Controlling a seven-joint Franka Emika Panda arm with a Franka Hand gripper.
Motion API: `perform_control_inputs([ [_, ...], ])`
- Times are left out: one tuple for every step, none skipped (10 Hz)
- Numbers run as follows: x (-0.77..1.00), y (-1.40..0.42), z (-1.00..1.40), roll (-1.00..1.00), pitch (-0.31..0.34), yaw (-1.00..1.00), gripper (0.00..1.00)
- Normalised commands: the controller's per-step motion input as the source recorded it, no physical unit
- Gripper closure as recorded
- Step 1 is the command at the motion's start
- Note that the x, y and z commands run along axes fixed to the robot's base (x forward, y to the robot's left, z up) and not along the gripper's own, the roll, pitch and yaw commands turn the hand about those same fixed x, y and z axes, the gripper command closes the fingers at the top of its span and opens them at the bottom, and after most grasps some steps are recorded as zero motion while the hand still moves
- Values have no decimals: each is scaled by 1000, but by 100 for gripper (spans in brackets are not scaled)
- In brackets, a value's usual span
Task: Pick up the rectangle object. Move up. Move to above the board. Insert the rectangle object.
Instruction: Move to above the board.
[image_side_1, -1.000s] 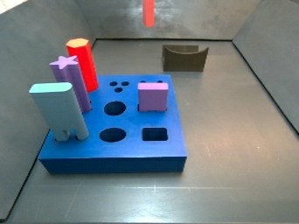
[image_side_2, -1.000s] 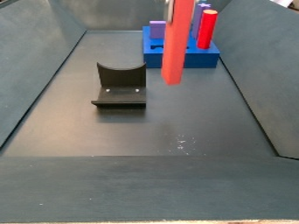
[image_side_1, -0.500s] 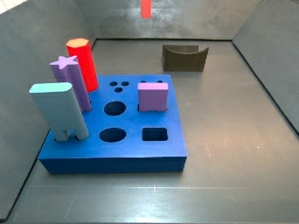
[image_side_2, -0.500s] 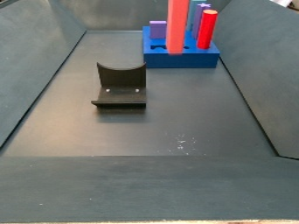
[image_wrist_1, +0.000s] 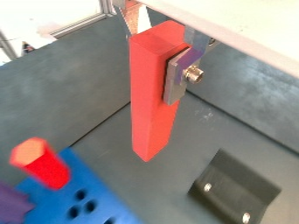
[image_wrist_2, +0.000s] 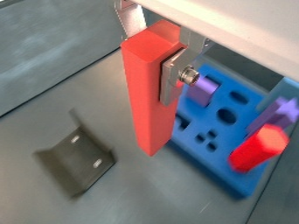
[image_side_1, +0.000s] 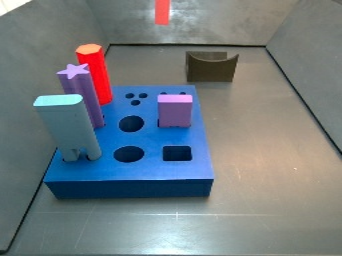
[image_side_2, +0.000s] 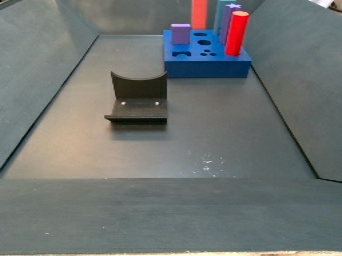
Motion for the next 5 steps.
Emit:
perform_control_inputs([
  [-10,-1000,256,-24,43,-12,100],
  [-8,-1000,259,-29,42,-9,100],
  [-5,-1000,267,-10,44,1,100],
  [-3,-1000,268,-15,48,6,100],
  [8,-1000,271,-13,58,6,100],
])
